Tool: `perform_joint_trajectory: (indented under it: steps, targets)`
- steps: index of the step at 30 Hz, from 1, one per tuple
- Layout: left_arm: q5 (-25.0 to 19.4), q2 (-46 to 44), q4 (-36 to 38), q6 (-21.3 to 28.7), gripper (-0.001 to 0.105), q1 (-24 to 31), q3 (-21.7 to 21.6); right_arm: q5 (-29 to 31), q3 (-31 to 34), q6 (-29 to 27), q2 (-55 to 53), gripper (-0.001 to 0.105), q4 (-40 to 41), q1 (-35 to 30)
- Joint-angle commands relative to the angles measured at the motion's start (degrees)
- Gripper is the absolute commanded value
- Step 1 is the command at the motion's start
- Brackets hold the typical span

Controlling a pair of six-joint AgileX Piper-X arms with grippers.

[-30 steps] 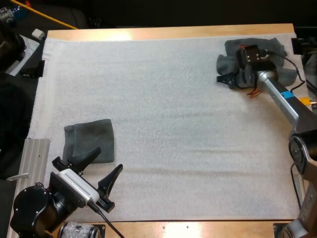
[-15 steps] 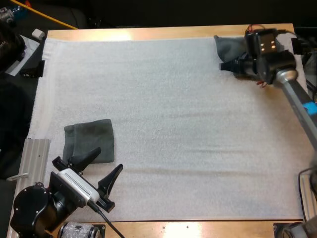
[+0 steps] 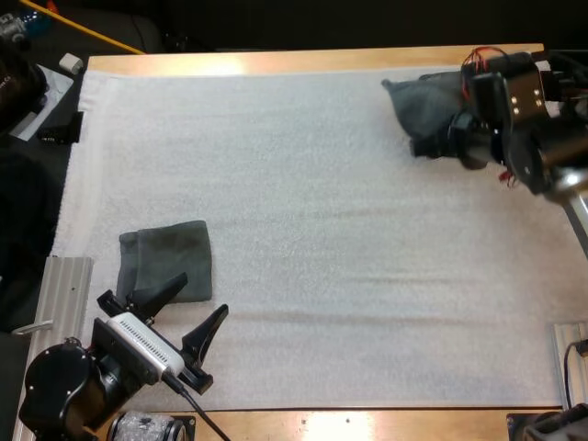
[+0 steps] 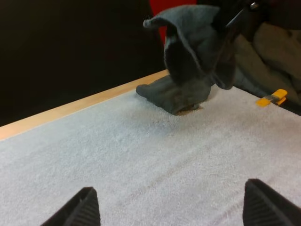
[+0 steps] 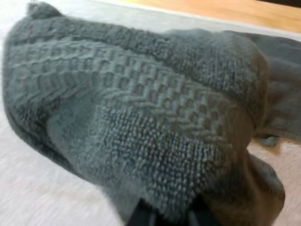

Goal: Pick towel from pile, fold and stack

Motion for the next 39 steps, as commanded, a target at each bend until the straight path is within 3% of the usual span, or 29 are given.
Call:
perform_joint_trajectory:
  steps: [1,9,16,26,28,30,31,33,35,39]
  targets:
    - [0.53,0.17,-0.33,-0.76,0.062,-0.22,-0.54,-1.01,-0.5,-0.71,-4.42,0.0,4.62,3.12]
    - [0.72,0.18,0.0,-0.8,0.062,-0.24,-0.64,-2.17,-0.22,1.7,-8.52,0.0,10.86,13.44]
    - [0.69,0.16,-0.24,-0.92,0.062,-0.29,-0.44,-2.67,-0.23,2.5,-8.28,0.0,11.55,20.49]
    - [0.76,0.34,-0.12,-1.02,0.062,-0.29,-0.5,-2.2,7.88,2.54,-5.78,0.001,8.2,25.49]
    - [0.8,0.36,-0.05,-1.0,0.062,-0.29,-0.51,-1.8,9.05,2.54,-5.32,0.011,7.94,25.13]
    - [0.82,0.37,0.01,-1.03,0.062,-0.35,-0.57,-1.53,9.62,2.8,-4.79,0.029,7.62,24.92]
    - [0.81,0.3,0.09,-1.11,0.062,-0.36,-0.58,-1.21,10.12,3.07,-4.57,0.051,7.13,24.82]
    - [0.92,0.34,0.28,-1.15,0.062,-0.43,-0.56,-0.98,10.25,3.28,-4.52,0.074,6.82,24.82]
    - [0.92,0.25,0.85,-1.19,0.062,-0.37,-0.51,0.12,10.47,3.84,-4.87,0.078,6.83,24.84]
    - [0.96,0.23,1.39,-0.85,0.062,-0.22,-0.39,2.25,9.43,4.36,-5.66,0.068,7.82,24.83]
